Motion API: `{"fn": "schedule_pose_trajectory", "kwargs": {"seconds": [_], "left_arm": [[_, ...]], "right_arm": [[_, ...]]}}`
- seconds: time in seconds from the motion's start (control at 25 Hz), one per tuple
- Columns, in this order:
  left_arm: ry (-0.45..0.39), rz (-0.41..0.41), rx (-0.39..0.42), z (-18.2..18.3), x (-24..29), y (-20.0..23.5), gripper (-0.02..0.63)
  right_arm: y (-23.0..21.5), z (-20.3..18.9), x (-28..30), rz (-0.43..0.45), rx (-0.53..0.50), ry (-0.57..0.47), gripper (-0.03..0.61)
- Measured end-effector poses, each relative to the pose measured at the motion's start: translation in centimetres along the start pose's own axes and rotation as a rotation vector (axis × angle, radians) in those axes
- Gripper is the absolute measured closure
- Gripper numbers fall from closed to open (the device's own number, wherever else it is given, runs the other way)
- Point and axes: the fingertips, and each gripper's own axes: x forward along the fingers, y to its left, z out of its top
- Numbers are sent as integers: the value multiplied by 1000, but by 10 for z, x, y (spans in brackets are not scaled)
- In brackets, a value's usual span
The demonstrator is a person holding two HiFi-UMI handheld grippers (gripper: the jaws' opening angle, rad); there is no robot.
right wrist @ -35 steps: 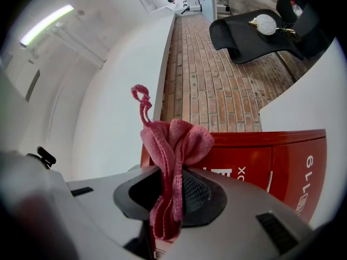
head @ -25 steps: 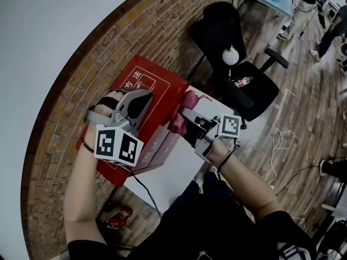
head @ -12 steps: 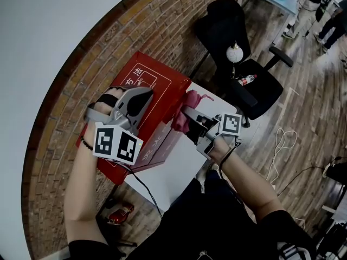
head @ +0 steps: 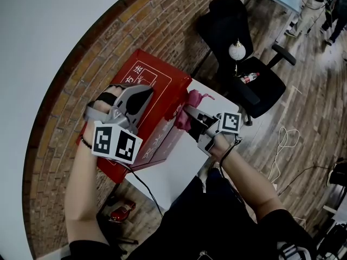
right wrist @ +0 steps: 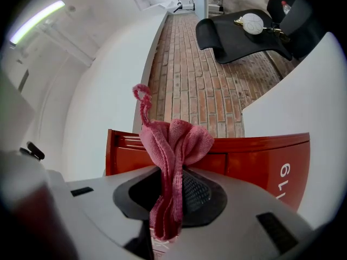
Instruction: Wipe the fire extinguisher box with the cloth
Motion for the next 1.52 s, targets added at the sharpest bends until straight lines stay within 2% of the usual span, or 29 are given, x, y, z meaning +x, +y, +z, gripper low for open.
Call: {"fn": "schedule_pose_trajectory", "kwargs": {"seconds": [0.8, 1.36, 1.52], "left_arm": [[1, 0, 0, 0, -1, 0, 583], [2, 0, -1, 0, 0, 0, 583], [2, 1, -2, 0, 0, 0, 583]], "right_arm": [[-58, -3, -8, -114, 17, 10, 479], [-82, -5, -14, -141, 59, -5, 478], [-81, -4, -13, -128, 33, -2, 478]]}}
